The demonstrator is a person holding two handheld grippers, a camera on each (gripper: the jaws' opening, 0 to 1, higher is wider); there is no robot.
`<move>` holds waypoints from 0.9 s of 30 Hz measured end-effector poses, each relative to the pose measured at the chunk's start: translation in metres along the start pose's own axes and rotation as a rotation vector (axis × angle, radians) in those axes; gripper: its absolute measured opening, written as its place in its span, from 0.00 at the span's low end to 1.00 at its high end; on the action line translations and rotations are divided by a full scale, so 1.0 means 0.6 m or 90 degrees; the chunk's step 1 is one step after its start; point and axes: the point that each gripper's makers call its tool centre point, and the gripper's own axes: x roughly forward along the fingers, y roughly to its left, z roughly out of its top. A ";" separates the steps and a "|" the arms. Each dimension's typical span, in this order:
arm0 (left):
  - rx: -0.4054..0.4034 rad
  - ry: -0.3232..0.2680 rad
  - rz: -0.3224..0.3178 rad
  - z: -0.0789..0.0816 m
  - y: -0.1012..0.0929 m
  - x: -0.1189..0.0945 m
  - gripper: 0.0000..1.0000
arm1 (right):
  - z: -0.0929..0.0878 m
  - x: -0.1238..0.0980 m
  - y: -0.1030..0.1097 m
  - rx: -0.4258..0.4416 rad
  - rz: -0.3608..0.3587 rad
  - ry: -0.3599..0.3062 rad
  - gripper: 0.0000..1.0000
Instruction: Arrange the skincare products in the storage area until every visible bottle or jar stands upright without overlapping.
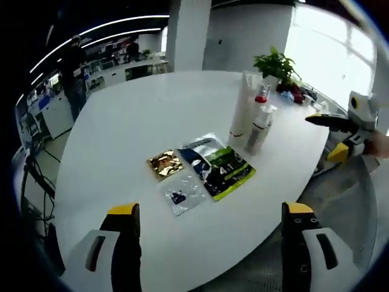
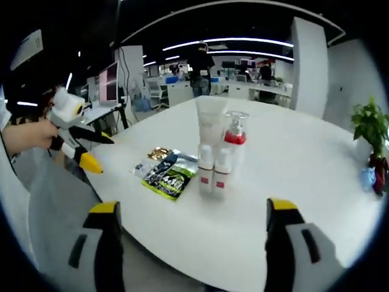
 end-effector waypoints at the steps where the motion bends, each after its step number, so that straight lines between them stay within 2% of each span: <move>1: -0.004 -0.006 0.005 -0.002 0.000 -0.006 0.97 | -0.001 -0.005 -0.001 0.004 -0.003 -0.002 1.00; 8: -0.024 -0.028 0.030 -0.014 -0.005 -0.038 0.97 | -0.002 -0.026 -0.004 0.011 -0.022 -0.032 1.00; 13: -0.015 -0.073 0.066 0.000 0.003 -0.054 0.97 | 0.004 -0.027 -0.004 -0.007 -0.038 -0.056 1.00; 18: -0.007 -0.092 0.075 0.005 0.005 -0.057 0.97 | 0.009 -0.024 -0.002 -0.016 -0.038 -0.065 1.00; 27: -0.015 -0.089 0.077 0.003 0.007 -0.056 0.97 | 0.007 -0.024 -0.006 -0.002 -0.043 -0.067 0.99</move>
